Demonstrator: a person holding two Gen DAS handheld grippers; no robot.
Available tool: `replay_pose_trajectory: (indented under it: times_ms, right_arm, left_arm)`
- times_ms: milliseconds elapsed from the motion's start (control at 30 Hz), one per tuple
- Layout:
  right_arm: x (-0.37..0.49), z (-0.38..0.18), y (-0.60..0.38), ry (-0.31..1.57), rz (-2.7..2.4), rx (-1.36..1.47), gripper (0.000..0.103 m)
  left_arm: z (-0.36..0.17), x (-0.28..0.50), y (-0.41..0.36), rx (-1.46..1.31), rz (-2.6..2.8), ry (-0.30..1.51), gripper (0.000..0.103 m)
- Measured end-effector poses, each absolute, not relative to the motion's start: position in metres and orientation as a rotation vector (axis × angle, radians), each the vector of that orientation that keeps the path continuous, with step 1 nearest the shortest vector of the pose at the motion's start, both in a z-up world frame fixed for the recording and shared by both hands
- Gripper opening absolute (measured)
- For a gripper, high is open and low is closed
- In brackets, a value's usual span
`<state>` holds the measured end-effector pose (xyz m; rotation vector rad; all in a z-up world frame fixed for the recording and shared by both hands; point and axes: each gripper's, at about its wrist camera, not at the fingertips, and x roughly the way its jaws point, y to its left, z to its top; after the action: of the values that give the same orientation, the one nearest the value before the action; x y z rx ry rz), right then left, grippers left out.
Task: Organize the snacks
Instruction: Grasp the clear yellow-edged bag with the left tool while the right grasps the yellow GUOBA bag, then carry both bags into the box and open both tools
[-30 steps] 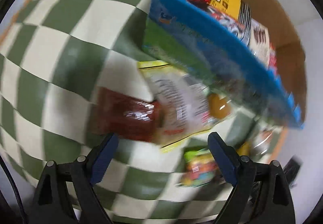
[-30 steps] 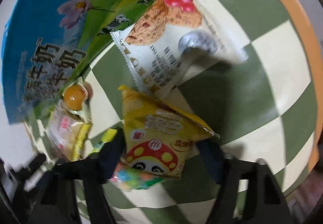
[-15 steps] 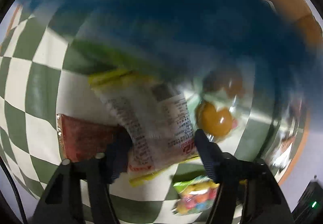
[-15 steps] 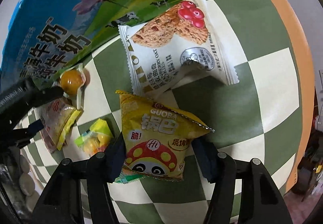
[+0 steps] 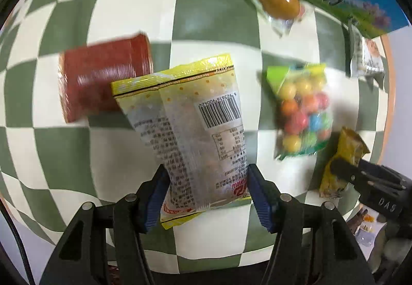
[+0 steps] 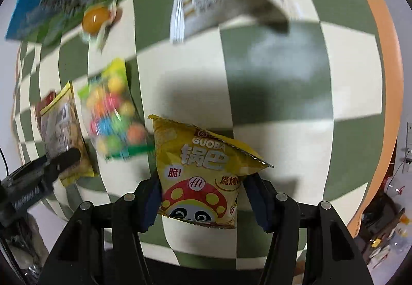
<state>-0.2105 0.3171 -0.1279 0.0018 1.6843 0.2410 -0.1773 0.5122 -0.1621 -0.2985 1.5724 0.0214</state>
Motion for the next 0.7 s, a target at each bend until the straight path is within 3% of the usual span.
replay_pose_trajectory:
  times_ms: [167, 333, 433, 567, 700]
  right_arm:
    - [-0.212, -0.137, 0.322, 1.696, 0.221, 0.037, 0.072]
    - [-0.206, -0.137, 0.309, 1.672, 0.173, 0.086, 0.073]
    - [-0.212, -0.139, 0.307, 1.640, 0.147, 0.067, 0.065]
    - [-0.227, -0.129, 0.310, 1.607, 0.144, 0.057, 0.050]
    - [-0.241, -0.109, 0.300, 1.586, 0.176, 0.092, 0.049]
  left_arm:
    - [-0.185, -0.169, 0.528, -0.437, 0.032, 1.584, 0.064]
    - [-0.183, -0.173, 0.544, -0.460, 0.056, 1.558, 0.061]
    - [-0.167, -0.175, 0.558, -0.377, 0.065, 1.537, 0.048]
    - [-0.145, -0.177, 0.551, -0.313, 0.039, 1.509, 0.047]
    - [-0.095, -0.183, 0.537, -0.278, -0.019, 1.441, 0.047]
